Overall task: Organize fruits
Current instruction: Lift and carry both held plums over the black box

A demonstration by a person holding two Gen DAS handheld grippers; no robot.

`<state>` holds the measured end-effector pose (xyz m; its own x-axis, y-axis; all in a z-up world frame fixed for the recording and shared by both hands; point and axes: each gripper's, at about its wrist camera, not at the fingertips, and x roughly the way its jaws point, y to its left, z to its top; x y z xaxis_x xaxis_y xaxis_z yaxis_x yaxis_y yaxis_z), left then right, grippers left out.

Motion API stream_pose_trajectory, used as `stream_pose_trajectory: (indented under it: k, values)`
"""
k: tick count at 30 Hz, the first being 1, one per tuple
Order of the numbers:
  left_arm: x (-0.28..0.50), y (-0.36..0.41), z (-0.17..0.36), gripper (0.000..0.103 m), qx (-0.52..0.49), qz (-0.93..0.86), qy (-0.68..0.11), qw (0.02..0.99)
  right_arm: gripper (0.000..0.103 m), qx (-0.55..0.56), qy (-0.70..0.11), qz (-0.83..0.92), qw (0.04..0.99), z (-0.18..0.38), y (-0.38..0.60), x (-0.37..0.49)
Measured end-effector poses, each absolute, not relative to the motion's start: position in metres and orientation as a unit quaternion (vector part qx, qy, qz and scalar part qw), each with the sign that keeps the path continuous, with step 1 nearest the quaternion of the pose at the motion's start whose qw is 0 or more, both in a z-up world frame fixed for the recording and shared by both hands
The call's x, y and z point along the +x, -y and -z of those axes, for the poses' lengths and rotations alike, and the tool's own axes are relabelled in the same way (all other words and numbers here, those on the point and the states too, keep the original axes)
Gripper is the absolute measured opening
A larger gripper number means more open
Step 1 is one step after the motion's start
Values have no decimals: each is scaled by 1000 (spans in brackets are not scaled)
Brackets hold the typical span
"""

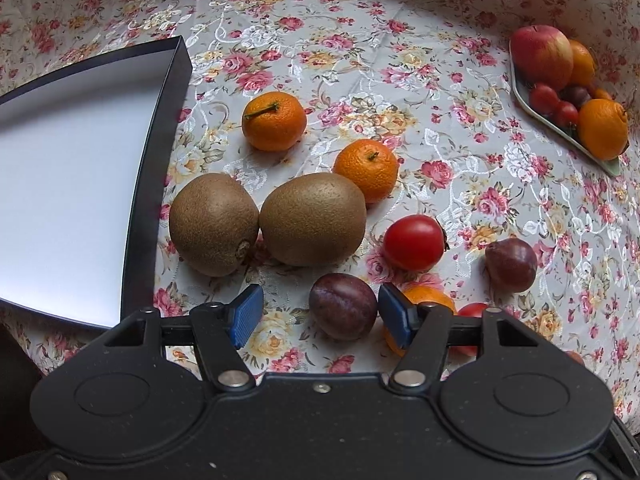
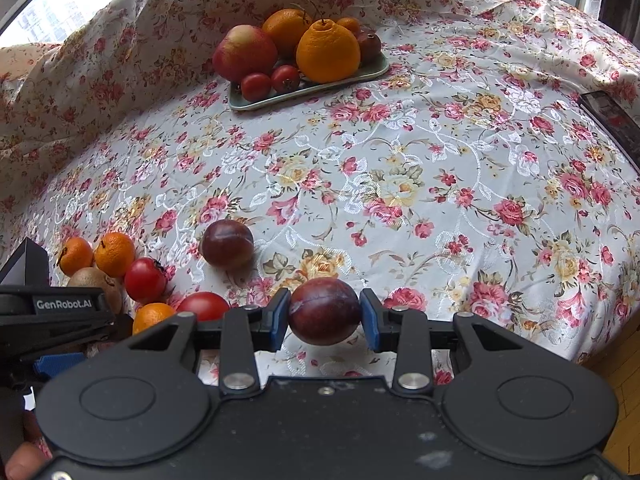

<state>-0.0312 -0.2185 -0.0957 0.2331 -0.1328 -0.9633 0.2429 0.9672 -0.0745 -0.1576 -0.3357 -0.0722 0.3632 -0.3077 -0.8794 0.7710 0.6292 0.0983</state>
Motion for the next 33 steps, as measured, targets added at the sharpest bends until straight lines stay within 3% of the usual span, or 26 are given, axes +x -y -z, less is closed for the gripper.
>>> stream_pose_trajectory:
  k: [7, 10, 17, 28, 33]
  values:
    - [-34, 226, 106, 65, 65, 117, -612, 780, 38, 260, -447, 343, 784, 70, 336, -160]
    - [-34, 225, 102, 46, 58, 129, -604, 785, 38, 260, -444, 344, 785, 68, 336, -160]
    - [-33, 220, 93, 46, 39, 139, -603, 785, 38, 270, -435, 347, 786, 62, 337, -160]
    - [-22, 175, 30, 46, 42, 107, -505, 855, 38, 268, -425, 333, 798, 52, 316, -141]
    - [-1, 133, 14, 46, 30, 69, -497, 864, 38, 260, -428, 304, 810, 48, 290, -117]
